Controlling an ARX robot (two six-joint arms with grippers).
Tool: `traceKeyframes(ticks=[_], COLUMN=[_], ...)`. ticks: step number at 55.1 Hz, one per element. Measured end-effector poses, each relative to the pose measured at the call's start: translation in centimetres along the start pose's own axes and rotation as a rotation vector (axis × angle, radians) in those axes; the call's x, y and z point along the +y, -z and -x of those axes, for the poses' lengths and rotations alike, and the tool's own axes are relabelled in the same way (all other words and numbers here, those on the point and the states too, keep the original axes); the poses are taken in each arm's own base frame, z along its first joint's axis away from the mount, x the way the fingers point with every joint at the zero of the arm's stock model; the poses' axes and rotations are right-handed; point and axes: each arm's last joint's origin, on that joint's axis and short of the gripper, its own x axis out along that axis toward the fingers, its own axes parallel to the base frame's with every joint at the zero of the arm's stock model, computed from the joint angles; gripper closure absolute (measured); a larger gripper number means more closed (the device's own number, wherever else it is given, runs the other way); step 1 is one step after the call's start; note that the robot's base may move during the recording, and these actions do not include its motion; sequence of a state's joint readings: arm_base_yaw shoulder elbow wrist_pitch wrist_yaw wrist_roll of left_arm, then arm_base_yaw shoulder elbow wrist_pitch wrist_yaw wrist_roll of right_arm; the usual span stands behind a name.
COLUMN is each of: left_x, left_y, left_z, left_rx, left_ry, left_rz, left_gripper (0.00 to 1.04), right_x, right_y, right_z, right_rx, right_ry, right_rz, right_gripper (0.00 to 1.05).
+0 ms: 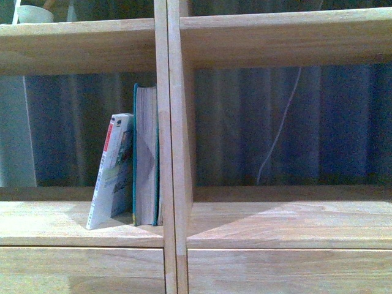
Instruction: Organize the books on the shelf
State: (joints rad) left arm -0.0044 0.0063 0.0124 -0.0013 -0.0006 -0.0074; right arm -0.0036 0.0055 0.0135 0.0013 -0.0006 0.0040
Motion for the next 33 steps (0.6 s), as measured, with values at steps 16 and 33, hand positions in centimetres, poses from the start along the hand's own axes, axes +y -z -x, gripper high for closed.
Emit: traceKeyframes(ticks=[16,33], left_x=[0.00,0.00], left_y=[0.00,0.00], left_z=[0.00,0.00], left_rx=[0.000,0.000], left_ry=[0.000,0.000], left_rz=[0.000,-0.002], left_gripper=[0.19,0.07], right_x=[0.00,0.00], right_y=[0.00,0.00], right_z=[0.00,0.00], right_rx=[0.000,0.000], right_ry=[0.000,0.000], right_rz=[0.000,0.000], right_gripper=[0.07,0.07])
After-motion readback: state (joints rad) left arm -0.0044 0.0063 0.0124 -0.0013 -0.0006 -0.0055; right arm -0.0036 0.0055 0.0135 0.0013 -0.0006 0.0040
